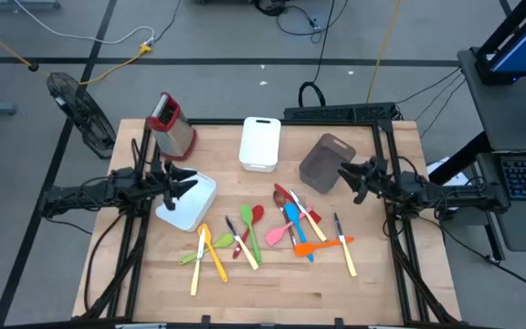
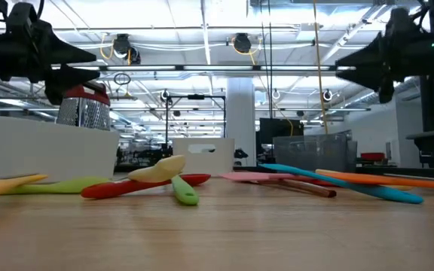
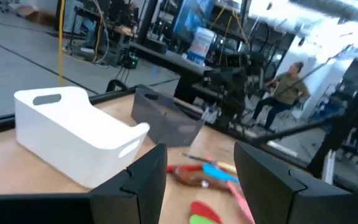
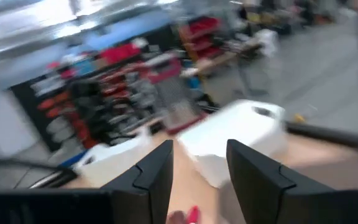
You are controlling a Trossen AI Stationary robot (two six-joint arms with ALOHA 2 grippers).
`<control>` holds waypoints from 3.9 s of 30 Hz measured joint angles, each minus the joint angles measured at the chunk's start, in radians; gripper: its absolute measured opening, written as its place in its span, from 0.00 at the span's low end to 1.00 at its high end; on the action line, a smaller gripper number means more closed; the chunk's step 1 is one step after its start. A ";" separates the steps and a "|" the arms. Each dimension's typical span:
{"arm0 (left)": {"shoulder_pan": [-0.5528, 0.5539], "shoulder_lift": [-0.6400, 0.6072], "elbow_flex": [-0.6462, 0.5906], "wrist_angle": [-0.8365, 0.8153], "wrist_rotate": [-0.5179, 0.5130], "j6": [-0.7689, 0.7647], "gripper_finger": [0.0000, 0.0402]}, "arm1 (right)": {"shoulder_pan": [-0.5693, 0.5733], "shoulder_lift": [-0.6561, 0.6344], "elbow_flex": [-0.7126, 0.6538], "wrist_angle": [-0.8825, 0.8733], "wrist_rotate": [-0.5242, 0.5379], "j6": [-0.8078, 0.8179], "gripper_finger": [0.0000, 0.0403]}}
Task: Pick & Place Kitchen Items
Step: Put the yellow table knife into the bottom white bin
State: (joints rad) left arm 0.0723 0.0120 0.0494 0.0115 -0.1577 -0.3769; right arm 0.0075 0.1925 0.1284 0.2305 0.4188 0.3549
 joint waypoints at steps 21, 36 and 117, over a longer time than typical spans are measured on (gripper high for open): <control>-0.001 0.000 0.000 0.038 -0.087 -0.017 0.48 | 0.207 0.856 1.055 -1.266 0.061 0.175 0.35; -0.001 0.000 0.000 0.037 -0.107 0.020 0.48 | 0.263 1.062 1.125 -1.520 -0.384 0.622 0.38; -0.001 0.000 0.001 0.045 -0.113 0.108 0.48 | 0.678 1.358 0.657 -0.804 -0.706 1.651 0.29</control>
State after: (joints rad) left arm 0.0715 0.0121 0.0502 0.0561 -0.2707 -0.2691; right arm 0.6853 1.5509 0.7856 -0.5739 -0.2872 2.0062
